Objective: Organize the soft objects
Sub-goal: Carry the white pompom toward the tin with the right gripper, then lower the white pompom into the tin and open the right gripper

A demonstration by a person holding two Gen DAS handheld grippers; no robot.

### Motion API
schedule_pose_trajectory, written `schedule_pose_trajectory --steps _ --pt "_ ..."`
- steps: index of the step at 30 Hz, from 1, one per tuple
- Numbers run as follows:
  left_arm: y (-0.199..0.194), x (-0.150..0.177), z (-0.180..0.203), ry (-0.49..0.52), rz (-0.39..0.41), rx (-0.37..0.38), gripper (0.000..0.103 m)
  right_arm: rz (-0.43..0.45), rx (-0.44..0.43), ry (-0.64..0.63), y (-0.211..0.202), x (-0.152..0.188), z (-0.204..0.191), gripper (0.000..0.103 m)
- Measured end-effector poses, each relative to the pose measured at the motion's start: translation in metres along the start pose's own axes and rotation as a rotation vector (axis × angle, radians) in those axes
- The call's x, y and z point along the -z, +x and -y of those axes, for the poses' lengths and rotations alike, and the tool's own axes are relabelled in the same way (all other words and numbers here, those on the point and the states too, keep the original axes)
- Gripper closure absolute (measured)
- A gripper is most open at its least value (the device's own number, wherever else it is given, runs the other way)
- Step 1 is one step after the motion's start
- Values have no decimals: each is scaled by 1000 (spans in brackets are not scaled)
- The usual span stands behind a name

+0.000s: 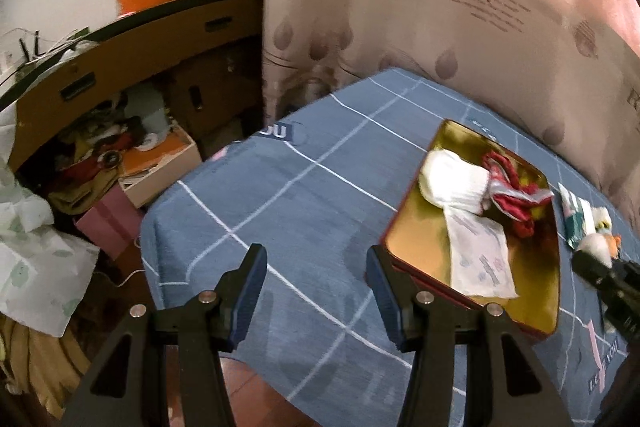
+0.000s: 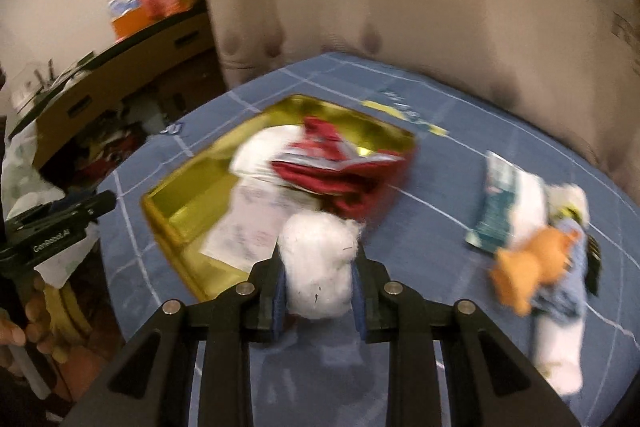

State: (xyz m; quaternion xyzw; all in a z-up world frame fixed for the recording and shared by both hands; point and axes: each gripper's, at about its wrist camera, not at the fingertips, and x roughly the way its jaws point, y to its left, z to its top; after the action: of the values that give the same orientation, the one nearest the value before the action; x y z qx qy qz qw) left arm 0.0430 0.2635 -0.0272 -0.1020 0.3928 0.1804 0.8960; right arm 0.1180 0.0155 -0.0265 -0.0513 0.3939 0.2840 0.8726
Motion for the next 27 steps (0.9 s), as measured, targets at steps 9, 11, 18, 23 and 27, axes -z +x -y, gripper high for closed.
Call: schedule_pose_trajectory --steps 9,11,18,23,27 --pt "2 -4 -17 -63 -7 -24 50 -61 -18 -52 34 -10 -31 75" --pt "3 -4 -18 -67 -13 -20 50 -73 -15 -51 38 -12 -33 74" --pt "3 -3 -11 -42 -17 -15 50 -35 -8 -40 38 -16 -32 38" --pt "3 -2 -10 -38 -17 -12 50 15 -2 -28 17 -11 -23 35" --pt "3 -2 -11 -40 -15 -11 50 24 58 -8 -1 4 0 31"
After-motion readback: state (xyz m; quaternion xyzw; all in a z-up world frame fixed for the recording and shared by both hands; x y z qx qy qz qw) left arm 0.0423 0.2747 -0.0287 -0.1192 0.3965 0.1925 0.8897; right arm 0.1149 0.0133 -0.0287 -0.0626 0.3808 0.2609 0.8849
